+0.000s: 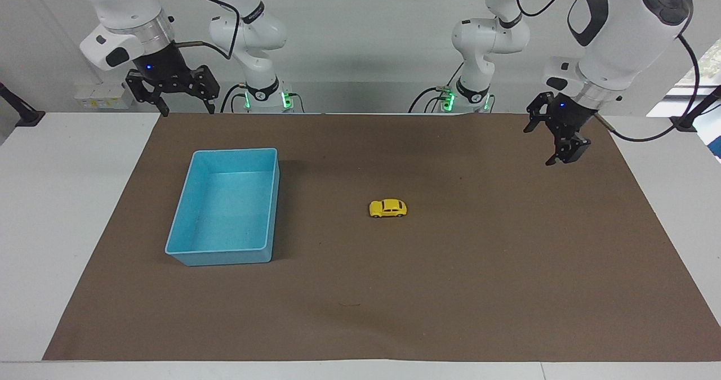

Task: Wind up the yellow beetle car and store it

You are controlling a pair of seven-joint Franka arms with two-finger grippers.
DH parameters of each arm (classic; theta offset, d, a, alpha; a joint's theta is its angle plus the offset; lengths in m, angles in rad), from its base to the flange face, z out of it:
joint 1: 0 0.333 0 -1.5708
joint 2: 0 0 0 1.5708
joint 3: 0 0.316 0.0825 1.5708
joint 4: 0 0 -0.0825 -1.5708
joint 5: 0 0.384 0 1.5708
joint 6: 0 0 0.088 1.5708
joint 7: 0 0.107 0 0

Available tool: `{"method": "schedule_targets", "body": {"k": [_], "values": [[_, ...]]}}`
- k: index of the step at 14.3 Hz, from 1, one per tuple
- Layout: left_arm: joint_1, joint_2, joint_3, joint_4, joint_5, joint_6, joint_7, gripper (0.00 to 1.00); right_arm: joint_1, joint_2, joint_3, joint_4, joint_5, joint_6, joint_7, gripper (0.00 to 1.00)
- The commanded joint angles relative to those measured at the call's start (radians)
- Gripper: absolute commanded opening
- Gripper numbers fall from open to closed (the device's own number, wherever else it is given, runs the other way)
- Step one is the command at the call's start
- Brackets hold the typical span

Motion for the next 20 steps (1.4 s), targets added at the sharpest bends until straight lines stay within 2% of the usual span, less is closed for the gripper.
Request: {"method": "schedule_targets", "body": {"k": [1, 3, 9, 13, 16, 20], "values": [[-0.098, -0.015, 0.012, -0.088, -0.019, 0.117, 0.003, 1.0, -0.014, 0.001, 0.01, 0.01, 0.015, -0.008, 0.015, 1.0], [-0.163, -0.002, 0.012, -0.102, -0.053, 0.153, -0.048, 1.0, -0.014, 0.0, 0.01, 0.01, 0.015, -0.008, 0.015, 1.0], [-0.345, 0.072, 0.015, -0.148, -0.047, 0.321, -0.235, 1.0, -0.014, 0.001, 0.01, 0.01, 0.015, -0.009, 0.015, 1.0], [-0.44, 0.152, 0.015, -0.15, 0.082, 0.403, -0.388, 1.0, -0.014, 0.0, 0.01, 0.01, 0.015, -0.009, 0.015, 1.0], [-0.474, 0.21, 0.017, -0.162, 0.089, 0.467, -0.41, 1.0, -0.012, 0.001, 0.01, 0.01, 0.015, -0.008, 0.015, 1.0], [-0.487, 0.222, 0.014, -0.264, 0.089, 0.648, -0.425, 1.0, -0.014, 0.001, 0.01, 0.01, 0.015, -0.008, 0.015, 1.0]]}}
